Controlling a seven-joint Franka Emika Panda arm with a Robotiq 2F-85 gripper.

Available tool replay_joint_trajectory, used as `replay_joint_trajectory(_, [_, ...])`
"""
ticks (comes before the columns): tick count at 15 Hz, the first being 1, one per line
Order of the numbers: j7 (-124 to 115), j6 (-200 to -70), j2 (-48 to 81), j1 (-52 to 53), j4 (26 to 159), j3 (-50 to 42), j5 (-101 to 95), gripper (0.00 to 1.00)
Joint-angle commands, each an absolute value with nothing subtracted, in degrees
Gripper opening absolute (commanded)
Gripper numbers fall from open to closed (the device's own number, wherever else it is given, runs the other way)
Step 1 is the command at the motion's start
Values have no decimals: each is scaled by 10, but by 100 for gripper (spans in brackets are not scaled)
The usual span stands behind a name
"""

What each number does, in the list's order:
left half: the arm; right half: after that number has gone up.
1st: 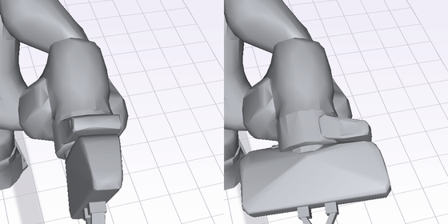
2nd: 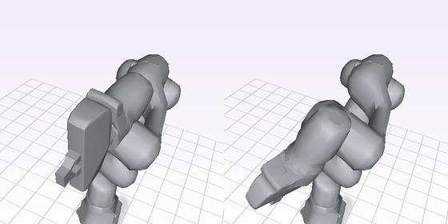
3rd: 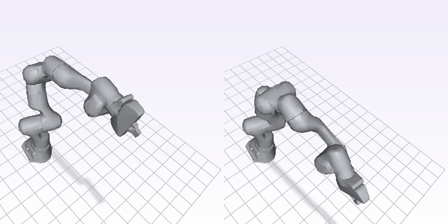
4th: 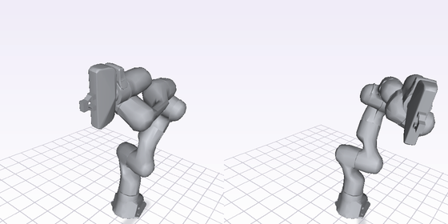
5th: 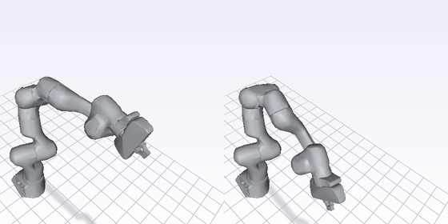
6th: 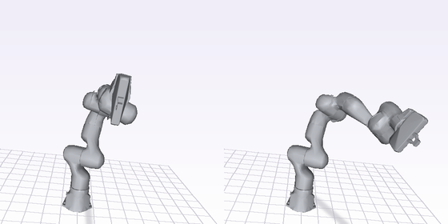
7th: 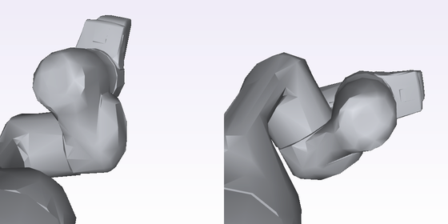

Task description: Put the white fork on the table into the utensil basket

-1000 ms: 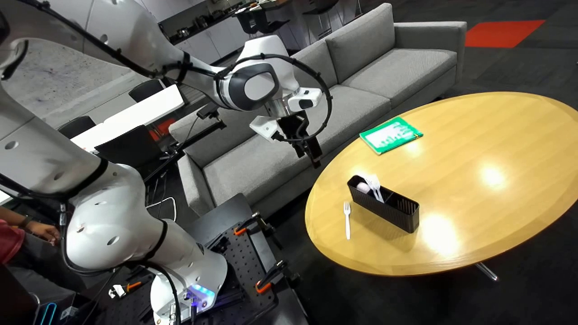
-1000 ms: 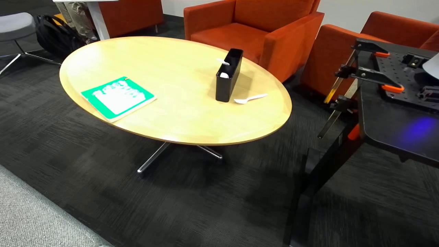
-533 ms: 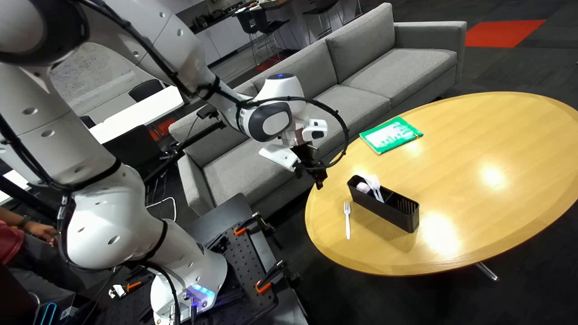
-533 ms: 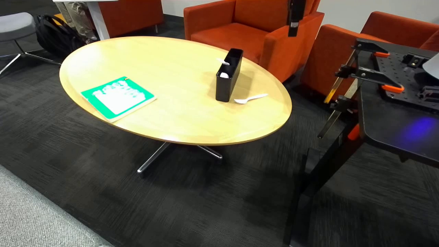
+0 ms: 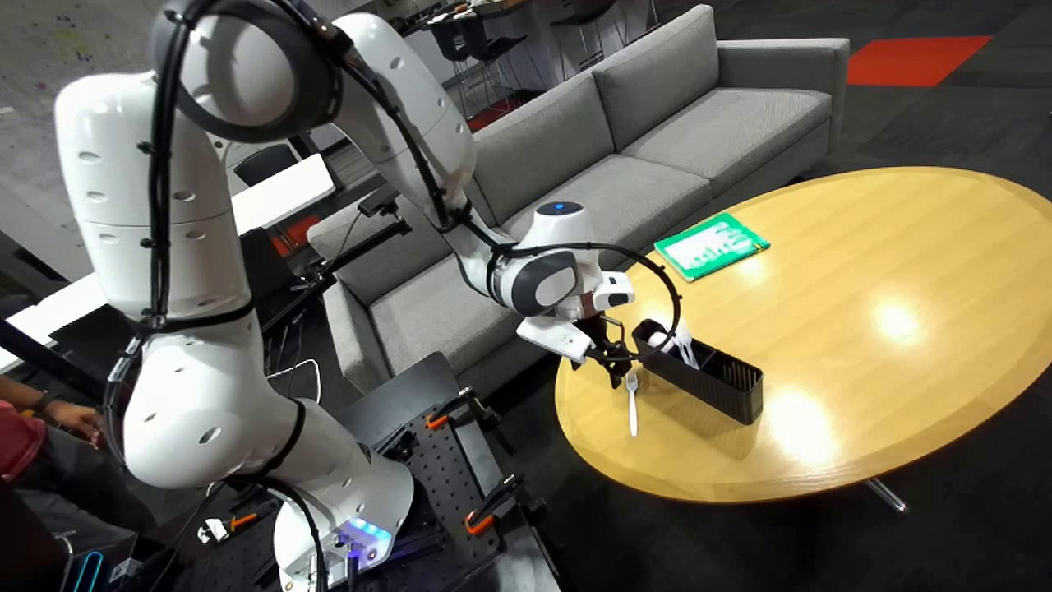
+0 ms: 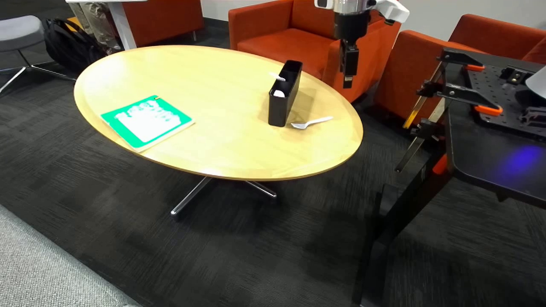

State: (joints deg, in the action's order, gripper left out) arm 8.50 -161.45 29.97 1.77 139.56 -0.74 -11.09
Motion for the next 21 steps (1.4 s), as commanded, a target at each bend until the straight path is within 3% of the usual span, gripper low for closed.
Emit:
replay_joint_trajectory(1, [62, -1634, 372, 50, 1332, -35, -129, 100])
replay_joint_trajectory(9, [25, -1620, 462, 115, 1250, -70, -130, 100])
replay_joint_trajectory(21, [69, -1614, 530, 78, 1186, -32, -122, 100])
